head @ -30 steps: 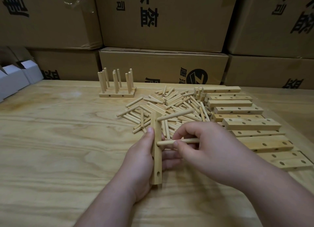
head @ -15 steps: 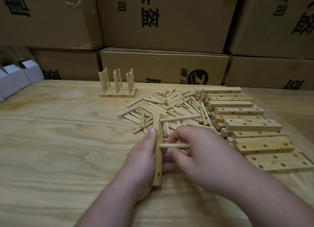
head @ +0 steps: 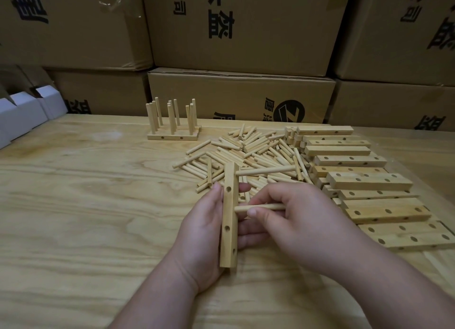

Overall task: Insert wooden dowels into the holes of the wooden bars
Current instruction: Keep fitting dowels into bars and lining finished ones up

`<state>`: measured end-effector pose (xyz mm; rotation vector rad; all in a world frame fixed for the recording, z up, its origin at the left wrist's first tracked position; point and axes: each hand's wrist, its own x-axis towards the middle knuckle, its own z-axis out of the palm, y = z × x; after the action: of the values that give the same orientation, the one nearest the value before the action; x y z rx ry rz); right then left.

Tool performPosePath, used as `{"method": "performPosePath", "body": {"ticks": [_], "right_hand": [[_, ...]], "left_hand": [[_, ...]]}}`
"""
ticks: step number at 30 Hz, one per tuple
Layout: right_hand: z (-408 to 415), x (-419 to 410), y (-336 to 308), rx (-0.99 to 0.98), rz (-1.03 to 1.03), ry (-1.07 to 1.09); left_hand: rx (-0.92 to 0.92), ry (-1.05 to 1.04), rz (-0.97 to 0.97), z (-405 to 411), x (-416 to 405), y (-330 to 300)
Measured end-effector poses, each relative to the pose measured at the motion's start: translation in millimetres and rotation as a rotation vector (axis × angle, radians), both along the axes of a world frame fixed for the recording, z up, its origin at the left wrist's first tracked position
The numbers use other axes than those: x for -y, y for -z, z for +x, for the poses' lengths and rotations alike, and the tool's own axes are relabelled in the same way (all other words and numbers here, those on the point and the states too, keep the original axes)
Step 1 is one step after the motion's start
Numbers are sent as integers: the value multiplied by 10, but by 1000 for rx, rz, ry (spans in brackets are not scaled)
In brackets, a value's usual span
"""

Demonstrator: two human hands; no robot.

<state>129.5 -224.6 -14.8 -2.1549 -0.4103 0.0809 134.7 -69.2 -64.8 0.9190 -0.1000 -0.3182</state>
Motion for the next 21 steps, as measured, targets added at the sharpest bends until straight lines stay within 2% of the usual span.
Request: {"method": "performPosePath", "body": {"ticks": [3,7,12,15,17,21], "right_hand": [[5,18,12,44,-32,14],[45,51,71,222,-257,93],[88,83,69,207,-198,102],[112,182,-9,245,-61,184],[123,251,-62,227,-53,240],[187,336,-44,100,-449,226]], "left_hand": [[-18,-12,27,10,8,17],[-7,-35,60,16,14,36],[-46,-135,69,46,48,54],[-136,-221,1,85,27,42],[-187,-258,-77,111,-3,31],[-227,-274,-177,127,-18,14]]}}
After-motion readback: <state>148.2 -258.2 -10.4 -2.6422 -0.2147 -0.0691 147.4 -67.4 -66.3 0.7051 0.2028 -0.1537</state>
